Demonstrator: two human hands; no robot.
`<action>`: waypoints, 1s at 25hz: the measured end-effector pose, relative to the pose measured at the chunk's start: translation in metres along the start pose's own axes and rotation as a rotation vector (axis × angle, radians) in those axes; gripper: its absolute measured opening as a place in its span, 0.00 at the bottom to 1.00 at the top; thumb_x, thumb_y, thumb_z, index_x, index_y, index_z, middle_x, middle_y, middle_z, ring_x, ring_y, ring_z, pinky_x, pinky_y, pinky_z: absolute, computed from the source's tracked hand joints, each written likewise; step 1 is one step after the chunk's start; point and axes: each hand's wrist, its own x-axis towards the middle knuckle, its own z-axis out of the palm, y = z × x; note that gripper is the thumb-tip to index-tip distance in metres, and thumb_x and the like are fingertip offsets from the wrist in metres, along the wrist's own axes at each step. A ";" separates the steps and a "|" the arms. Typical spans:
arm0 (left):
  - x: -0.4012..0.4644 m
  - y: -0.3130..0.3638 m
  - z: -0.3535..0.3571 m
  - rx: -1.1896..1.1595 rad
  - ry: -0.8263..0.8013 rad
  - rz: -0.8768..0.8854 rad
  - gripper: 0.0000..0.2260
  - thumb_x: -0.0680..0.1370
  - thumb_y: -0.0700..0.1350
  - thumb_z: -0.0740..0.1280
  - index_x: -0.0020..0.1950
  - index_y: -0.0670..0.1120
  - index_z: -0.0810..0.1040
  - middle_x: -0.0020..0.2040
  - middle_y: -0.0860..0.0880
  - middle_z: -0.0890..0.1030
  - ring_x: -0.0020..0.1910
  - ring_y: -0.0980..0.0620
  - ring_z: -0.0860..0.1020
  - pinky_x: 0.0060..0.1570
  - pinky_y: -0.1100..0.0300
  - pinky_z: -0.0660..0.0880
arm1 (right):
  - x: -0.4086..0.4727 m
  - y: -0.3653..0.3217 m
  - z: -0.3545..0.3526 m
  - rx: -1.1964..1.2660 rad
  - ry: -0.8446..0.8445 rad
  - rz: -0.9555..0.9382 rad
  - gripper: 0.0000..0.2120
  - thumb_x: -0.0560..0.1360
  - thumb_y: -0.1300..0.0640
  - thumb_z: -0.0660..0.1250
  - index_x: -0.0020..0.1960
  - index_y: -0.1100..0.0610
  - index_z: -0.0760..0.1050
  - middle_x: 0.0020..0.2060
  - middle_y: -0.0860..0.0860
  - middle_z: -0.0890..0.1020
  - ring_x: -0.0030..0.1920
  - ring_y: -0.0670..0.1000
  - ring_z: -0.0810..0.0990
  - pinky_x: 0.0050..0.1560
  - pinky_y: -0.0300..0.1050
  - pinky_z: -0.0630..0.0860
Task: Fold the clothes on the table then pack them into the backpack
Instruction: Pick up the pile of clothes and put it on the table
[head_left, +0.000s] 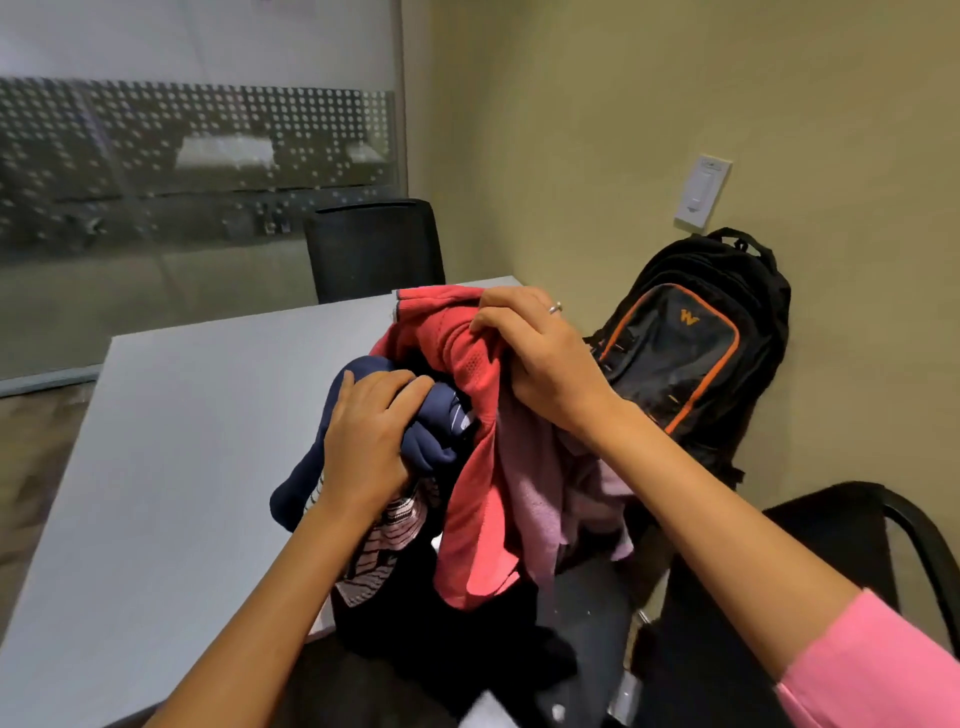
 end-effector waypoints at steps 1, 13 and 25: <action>-0.002 -0.021 -0.016 0.010 0.012 -0.015 0.25 0.67 0.35 0.69 0.62 0.49 0.70 0.56 0.44 0.79 0.56 0.45 0.73 0.58 0.32 0.69 | 0.016 -0.014 0.020 0.015 0.012 -0.009 0.14 0.74 0.66 0.56 0.51 0.68 0.78 0.53 0.62 0.80 0.52 0.63 0.78 0.57 0.48 0.70; 0.000 -0.202 -0.156 0.234 0.143 -0.070 0.17 0.71 0.40 0.64 0.59 0.44 0.78 0.54 0.45 0.79 0.55 0.46 0.73 0.62 0.32 0.65 | 0.167 -0.146 0.163 0.097 0.097 -0.073 0.16 0.68 0.69 0.55 0.50 0.67 0.78 0.52 0.60 0.79 0.52 0.62 0.77 0.55 0.46 0.70; 0.041 -0.258 -0.157 0.404 0.192 -0.180 0.19 0.69 0.33 0.64 0.58 0.45 0.79 0.53 0.47 0.79 0.56 0.45 0.74 0.70 0.35 0.45 | 0.215 -0.130 0.228 -0.021 0.210 -0.199 0.13 0.70 0.74 0.64 0.52 0.64 0.80 0.52 0.60 0.80 0.54 0.59 0.74 0.58 0.48 0.70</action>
